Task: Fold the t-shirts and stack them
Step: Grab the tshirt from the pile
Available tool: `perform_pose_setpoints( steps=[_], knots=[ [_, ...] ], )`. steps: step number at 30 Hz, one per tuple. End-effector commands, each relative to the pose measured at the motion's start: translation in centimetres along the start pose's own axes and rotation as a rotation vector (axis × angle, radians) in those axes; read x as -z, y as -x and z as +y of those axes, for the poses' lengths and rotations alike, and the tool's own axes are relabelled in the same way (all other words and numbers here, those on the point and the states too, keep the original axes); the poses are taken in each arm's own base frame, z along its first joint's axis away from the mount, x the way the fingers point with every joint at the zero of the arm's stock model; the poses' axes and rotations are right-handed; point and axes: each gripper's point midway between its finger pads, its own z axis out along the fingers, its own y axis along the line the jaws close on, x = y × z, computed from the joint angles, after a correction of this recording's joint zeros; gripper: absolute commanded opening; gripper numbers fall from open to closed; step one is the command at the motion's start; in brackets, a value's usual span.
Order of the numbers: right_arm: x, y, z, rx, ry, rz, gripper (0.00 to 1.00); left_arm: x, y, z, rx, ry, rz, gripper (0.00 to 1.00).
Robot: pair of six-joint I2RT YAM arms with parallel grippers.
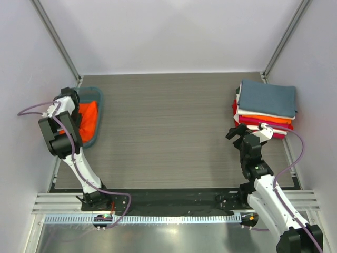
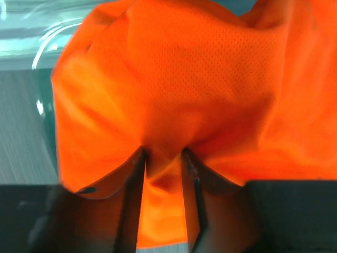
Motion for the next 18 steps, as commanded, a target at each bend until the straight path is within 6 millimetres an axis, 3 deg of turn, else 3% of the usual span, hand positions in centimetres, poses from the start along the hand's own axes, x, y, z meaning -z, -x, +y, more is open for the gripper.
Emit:
perform_pose_setpoints(
  steps=[1, 3, 7, 8, 10, 11, 12, 14, 15, 16, 18],
  knots=[
    [-0.1, 0.8, 0.5, -0.014, 0.011, -0.024, 1.00, 2.0, 2.3, 0.6, 0.054, -0.007, -0.068, 0.20],
    [-0.1, 0.8, 0.5, -0.017, 0.011, -0.026, 1.00, 3.2, 2.9, 0.0, 0.075, -0.052, -0.069, 0.01],
    [-0.2, 0.6, 0.6, -0.014, 0.012, -0.018, 0.99, 8.7, 4.9, -1.2, 0.189, -0.195, -0.058, 0.00],
    [-0.2, 0.6, 0.5, -0.014, 0.009, -0.019, 1.00, 11.4, 6.0, -1.3, 0.236, -0.266, -0.068, 0.00],
    [-0.3, 0.6, 0.5, -0.012, 0.007, -0.016, 1.00, 14.0, 6.4, -2.0, 0.319, -0.368, -0.041, 0.00],
    [-0.3, 0.5, 0.5, -0.011, 0.007, -0.014, 1.00, 16.8, 7.2, -1.8, 0.362, -0.455, -0.047, 0.00],
    [-0.3, 0.5, 0.5, -0.010, 0.004, -0.014, 1.00, 17.4, 6.9, -1.7, 0.391, -0.492, -0.028, 0.00],
    [-0.3, 0.5, 0.5, -0.012, 0.004, -0.014, 1.00, 20.7, 6.9, -2.6, 0.477, -0.645, 0.036, 0.00],
    [-0.3, 0.6, 0.5, -0.014, 0.003, -0.016, 1.00, 23.8, 7.3, -2.3, 0.509, -0.750, 0.052, 0.00],
    [-0.2, 0.6, 0.4, -0.014, 0.004, -0.020, 1.00, 24.9, 7.1, -2.7, 0.536, -0.824, 0.075, 0.00],
    [-0.2, 0.5, 0.5, -0.014, 0.007, -0.016, 1.00, 29.7, 6.1, -2.9, 0.558, -0.981, 0.172, 0.00]
  ],
)
